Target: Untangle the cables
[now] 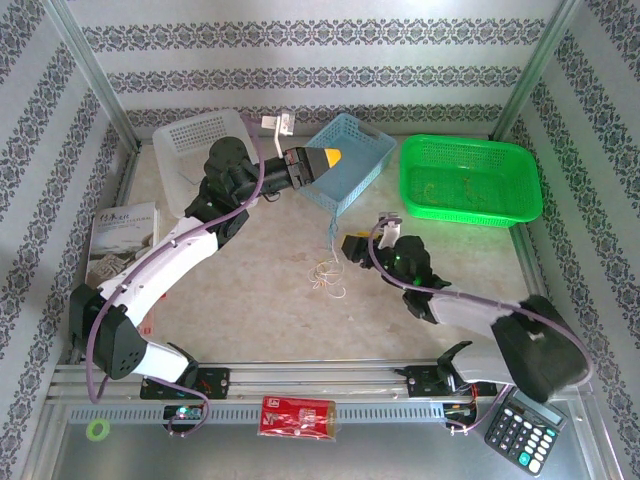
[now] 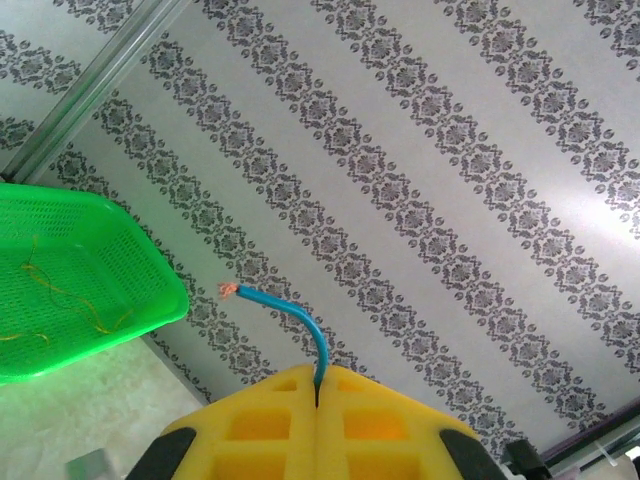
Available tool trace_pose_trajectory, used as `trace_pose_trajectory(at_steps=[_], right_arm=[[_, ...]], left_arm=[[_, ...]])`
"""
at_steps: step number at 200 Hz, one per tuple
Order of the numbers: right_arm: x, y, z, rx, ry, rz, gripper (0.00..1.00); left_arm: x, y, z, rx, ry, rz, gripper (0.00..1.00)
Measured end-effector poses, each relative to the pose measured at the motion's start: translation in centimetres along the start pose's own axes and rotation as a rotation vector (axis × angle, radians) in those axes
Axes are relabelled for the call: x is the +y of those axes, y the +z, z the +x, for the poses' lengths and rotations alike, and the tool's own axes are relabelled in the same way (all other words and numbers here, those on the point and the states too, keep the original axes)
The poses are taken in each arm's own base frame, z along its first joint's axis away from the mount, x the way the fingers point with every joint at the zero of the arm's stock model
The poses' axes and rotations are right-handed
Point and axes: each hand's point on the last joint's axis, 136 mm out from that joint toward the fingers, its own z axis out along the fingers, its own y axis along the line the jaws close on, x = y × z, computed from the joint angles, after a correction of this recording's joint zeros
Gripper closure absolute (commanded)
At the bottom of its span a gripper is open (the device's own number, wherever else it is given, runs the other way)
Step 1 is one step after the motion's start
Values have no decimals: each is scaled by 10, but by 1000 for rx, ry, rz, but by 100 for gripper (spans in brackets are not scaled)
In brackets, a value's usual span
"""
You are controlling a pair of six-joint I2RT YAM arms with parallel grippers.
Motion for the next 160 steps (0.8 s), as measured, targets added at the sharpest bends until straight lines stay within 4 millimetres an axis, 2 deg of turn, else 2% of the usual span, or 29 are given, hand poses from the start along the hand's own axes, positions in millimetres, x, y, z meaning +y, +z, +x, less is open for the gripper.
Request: trace_pose_trajectory(at_steps=[20,42,75,101,114,127,143,160], right_arm=[[15,-12,-16,-35,-26,-34,36],[31,-14,-31,-50,-55,-61,35],[62,-4,-61,-82,-98,-116,35],[81,14,-81,-98,-123,-147,36],[83,26,-83,-96,-126,-151,45],[76,39,-79,-89,-123,-133,57],[61,54,-63,-56,-109,-92,73],[40,67,-41,-17,-97,-47,82]], left_arm=[[0,0,0,0,1,-2,100],[1,0,0,0,1,-2,100],[1,0,0,0,0,-3,100],[1,0,0,0,0,-3,100],[1,0,0,0,0,-2,100],[1,0,0,-1,-7,-2,100],[0,0,0,-2,-14,-1,100],[-3,0,-4,-8,-15,4,100]])
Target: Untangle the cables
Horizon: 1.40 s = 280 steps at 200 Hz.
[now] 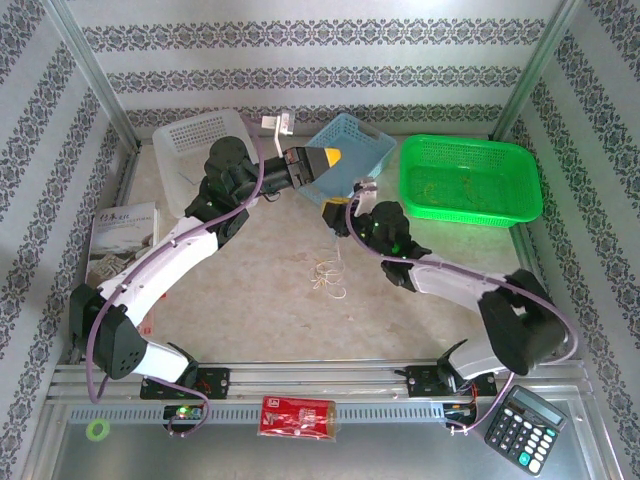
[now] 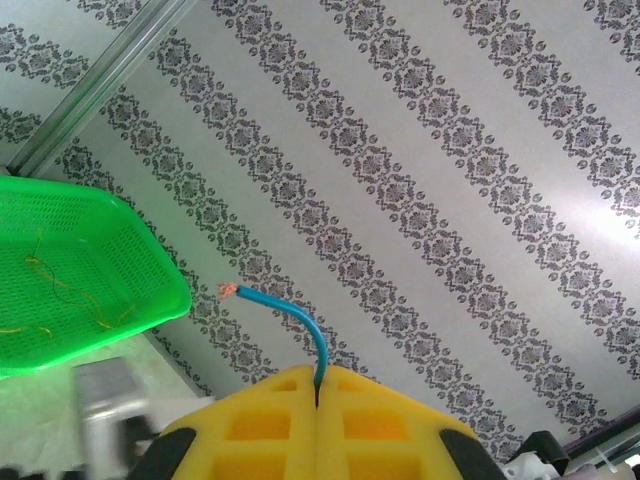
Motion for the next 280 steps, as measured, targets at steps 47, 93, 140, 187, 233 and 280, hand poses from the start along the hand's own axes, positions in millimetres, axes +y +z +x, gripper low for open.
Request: trace_pose_trajectory(at_steps=[47,93,140,187,233,280], right_arm=[[-52,-4,76,114,62,117,79],[-73,-19,110,156,104,171,76],[-76,-24,109,127,126,180,53],[-81,-28,113,127,124,199,52],[-85,-32,117,130,136,215,52],[-92,-35,118,128,148,238,51]], left_arm=[[-48,-1,-38,-67,75,72,100],[-68,-9,-63,-117,118,84,100],[-52,-21,-82,-149,118,21,100],[-67,-48,-128,-245,186,-2,100],[-78,-77,-170,-337,255,-28,100],[-56,-101,-200,-407,246,-91,100]])
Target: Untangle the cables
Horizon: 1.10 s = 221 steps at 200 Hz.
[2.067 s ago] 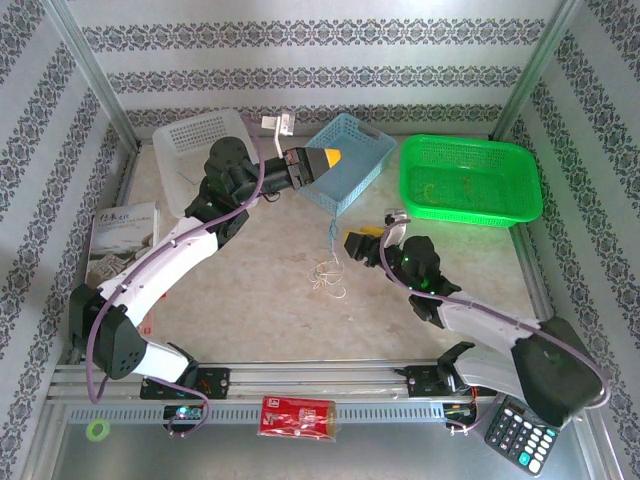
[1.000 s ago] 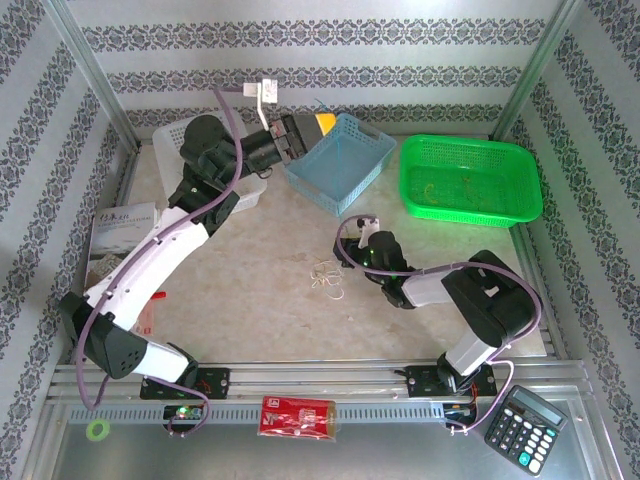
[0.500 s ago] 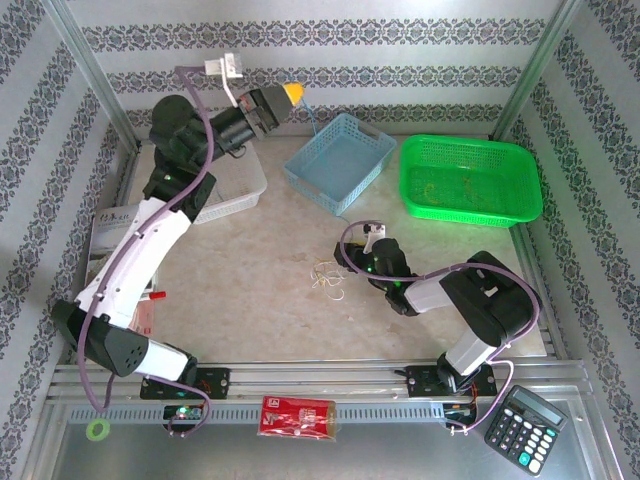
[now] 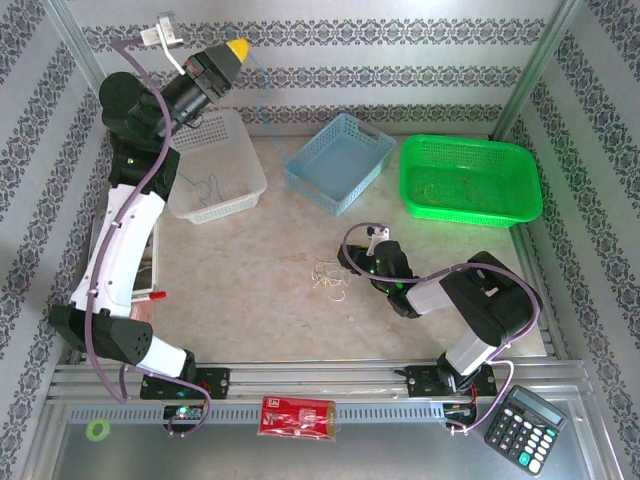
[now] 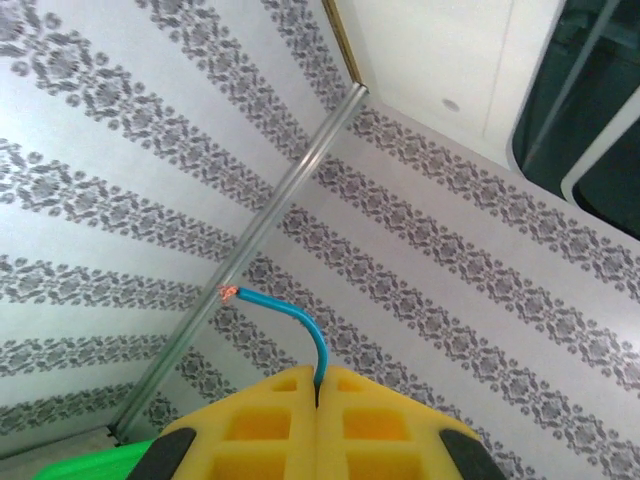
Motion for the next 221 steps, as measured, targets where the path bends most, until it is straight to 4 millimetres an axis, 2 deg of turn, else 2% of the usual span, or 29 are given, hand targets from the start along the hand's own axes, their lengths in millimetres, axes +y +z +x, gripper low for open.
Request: trace_pose_trajectory(at_steps=[44,82,125,162,199,221], right_arm=[[-6,-2,0,5,11,12,47],[10,-12,-13,-10,12,-43,40],[36,-32,-45,-54,-4,-110,32],[50,-53,-77,-97,-49,-113,20],[52,-76,-95,-119,-105,-84,2],[45,-85,-96,-110,-132,-40,2]], left_arm=[[24,-15,-34,-71,29,-66,100],[40,-27,-52,-117,93,-126,100],[67,-38,-55,-138,151,-205,100],[91,-42,-56,-155,169,-255,100],[123,-36,-56,-171,173,-271,100],[149,-33,-53,-169,162,-295,100]])
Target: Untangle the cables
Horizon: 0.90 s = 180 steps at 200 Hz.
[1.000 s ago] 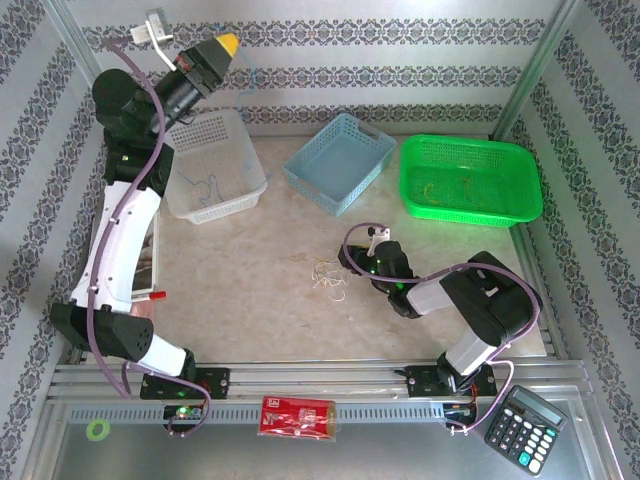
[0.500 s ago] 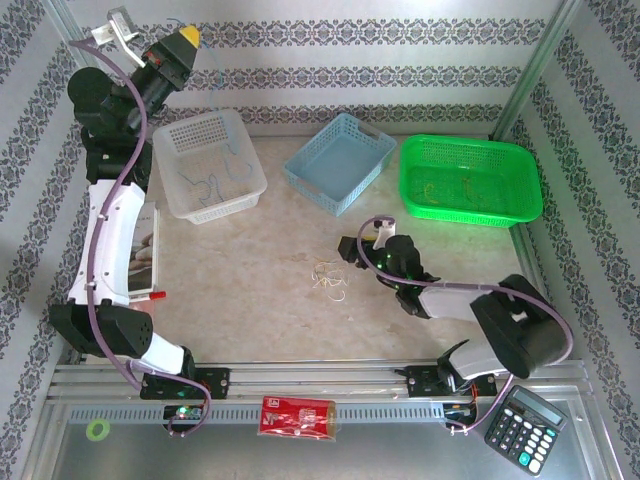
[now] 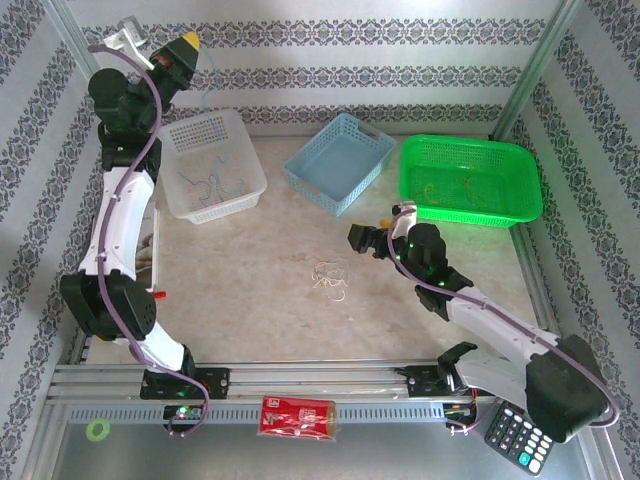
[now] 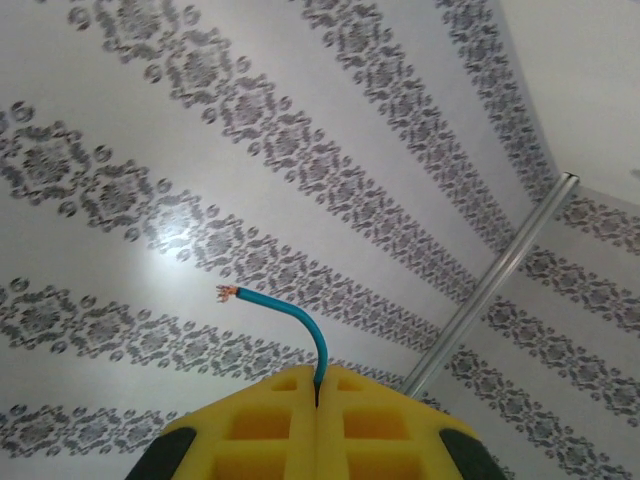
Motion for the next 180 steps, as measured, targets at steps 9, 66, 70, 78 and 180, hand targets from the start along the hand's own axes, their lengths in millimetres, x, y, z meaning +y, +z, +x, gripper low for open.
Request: trace_pose_trajectory(at_steps=[9,66,70,78,180], right_arm=[[-4,-3,0,6,-8,23,2],[-38,-10,2,60,-11,197,2],[-40,-10,2,63,-8,207,2],[-47,-10,4,74,-1,227,2],[-30,-18,0,96,91,84,2]], left_arm=[[11,2,3,2,-2,-15,100],[79,16,11,7,22,-115,100],[83,17,12,9,27,-120,100],[91,19,16,13,41,-132,100],[198,17,106,263,92,-347,20]])
